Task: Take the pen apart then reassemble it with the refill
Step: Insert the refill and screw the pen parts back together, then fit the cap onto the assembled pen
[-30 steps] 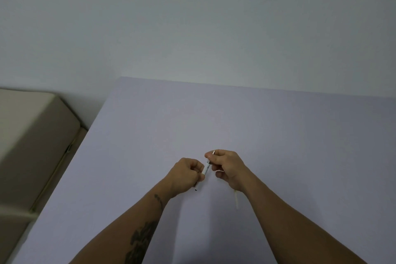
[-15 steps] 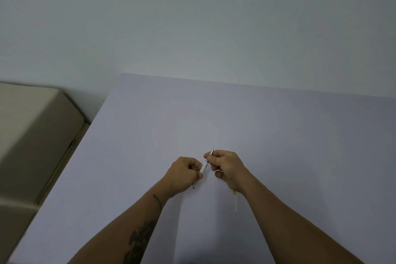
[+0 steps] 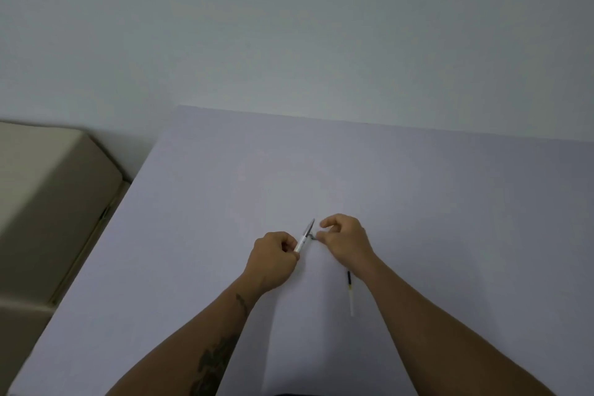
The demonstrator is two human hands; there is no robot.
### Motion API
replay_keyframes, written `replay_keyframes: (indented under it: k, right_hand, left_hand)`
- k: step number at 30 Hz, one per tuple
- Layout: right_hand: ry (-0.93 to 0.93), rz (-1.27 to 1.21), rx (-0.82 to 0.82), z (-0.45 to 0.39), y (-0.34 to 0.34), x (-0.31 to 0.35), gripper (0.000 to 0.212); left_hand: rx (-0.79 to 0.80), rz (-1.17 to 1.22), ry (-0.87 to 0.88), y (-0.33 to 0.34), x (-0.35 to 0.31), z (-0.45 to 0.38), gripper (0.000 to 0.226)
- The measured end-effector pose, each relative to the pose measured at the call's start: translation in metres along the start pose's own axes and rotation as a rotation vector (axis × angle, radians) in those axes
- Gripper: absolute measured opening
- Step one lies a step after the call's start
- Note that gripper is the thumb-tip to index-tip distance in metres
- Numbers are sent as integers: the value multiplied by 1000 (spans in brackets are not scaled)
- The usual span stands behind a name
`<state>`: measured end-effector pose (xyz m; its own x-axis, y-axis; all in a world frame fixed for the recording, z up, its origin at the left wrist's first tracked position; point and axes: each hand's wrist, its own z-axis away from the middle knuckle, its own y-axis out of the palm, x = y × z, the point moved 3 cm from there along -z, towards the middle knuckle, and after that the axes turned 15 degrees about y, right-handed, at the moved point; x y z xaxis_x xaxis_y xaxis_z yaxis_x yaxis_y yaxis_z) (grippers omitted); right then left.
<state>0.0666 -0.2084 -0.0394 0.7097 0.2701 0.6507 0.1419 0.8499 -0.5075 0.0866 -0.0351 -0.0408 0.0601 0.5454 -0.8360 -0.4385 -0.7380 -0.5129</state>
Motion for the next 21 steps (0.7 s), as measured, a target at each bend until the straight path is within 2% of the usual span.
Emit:
replay_keyframes:
  k: [4,7,16,19,21]
  right_hand:
    - [-6,421,-83,-17,-20,-12,43]
    - [-57,587,-76,-26,-14,-16,49]
    - [-296,845,-164,-33,23,-10,18]
    - [-260,836,-110,-38,23,-9,13]
    - [-173,709,-70,-40,20,-6,11]
  left_hand:
    - [-46,13,-62,-4,10,0,15]
    - [-44,34,-89,-1,15,2,14]
    - [-22,37,-131,-2,24,8,13]
    - [-25,28,-141,-7,30,12,13]
    - [-25,19,-146,-9,33,15,14]
